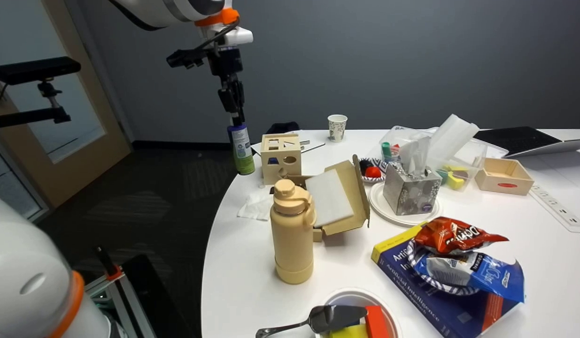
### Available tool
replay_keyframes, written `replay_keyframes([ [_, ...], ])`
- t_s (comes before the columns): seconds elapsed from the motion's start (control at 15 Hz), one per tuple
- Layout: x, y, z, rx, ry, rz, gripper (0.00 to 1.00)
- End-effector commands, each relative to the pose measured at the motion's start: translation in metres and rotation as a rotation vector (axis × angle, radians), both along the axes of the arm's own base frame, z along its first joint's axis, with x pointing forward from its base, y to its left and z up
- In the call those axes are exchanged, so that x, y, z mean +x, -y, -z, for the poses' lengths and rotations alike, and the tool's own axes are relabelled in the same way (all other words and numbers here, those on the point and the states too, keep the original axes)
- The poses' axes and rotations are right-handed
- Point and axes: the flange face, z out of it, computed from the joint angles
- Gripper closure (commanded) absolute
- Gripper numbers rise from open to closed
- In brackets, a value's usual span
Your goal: Move the blue bottle closer to the brown one
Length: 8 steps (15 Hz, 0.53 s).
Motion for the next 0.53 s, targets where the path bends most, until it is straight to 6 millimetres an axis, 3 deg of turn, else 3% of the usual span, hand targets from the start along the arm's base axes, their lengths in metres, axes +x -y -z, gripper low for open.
replay_keyframes([
  [0.0, 0.0, -0.001, 0.002, -0.002, -0.005, -0.002, 0.69],
  [0.13, 0.0, -0.002, 0.003, -0.003, -0.008, -0.004, 0.69],
  [0.2, 0.0, -0.002, 0.003, -0.003, -0.008, -0.004, 0.92],
  [0.47, -0.006, 0.018, 0.004, 0.019, 0.009, 0.024, 0.92],
])
